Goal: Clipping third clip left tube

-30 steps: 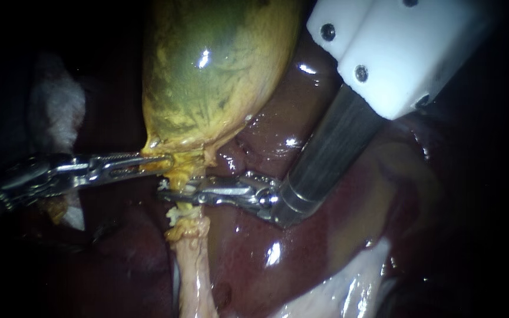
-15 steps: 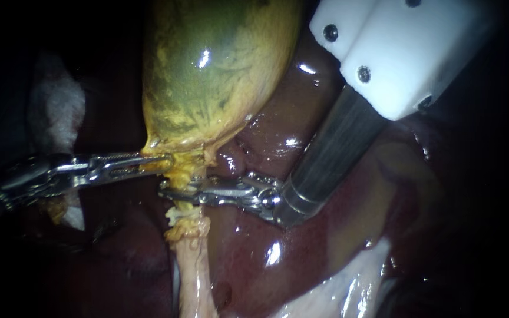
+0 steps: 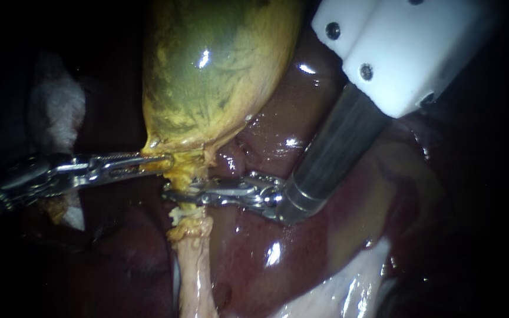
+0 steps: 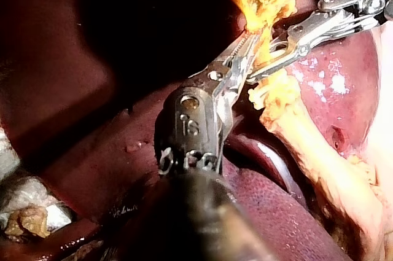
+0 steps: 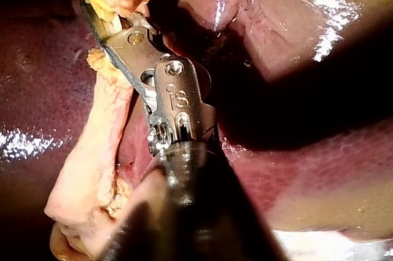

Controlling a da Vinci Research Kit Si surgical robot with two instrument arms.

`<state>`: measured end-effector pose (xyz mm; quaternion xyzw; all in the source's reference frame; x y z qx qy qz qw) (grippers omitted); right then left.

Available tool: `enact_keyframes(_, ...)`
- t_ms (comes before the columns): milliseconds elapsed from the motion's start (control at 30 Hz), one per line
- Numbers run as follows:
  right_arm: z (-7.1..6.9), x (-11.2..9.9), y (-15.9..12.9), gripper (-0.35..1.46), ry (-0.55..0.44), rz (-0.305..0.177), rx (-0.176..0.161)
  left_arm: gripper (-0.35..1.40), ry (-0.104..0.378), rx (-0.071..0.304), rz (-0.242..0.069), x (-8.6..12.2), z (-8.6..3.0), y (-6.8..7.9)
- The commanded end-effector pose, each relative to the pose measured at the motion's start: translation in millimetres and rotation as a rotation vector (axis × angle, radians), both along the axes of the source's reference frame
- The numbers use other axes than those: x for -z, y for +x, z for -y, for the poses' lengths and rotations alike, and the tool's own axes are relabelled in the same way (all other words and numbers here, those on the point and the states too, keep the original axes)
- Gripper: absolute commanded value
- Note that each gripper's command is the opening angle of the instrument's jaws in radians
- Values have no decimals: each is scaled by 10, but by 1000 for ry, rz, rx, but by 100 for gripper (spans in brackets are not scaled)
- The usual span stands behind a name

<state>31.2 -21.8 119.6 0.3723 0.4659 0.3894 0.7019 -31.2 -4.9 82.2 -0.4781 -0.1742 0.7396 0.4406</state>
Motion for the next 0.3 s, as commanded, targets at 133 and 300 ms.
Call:
enact_keyframes(133, -1, -1, -2, -35, -2, 6, -1, -35, 0, 0, 0, 0, 0, 0)
enact_keyframes(300, -1, -1, -2, -35, -1, 8, 1, -35, 0, 0, 0, 0, 0, 0)
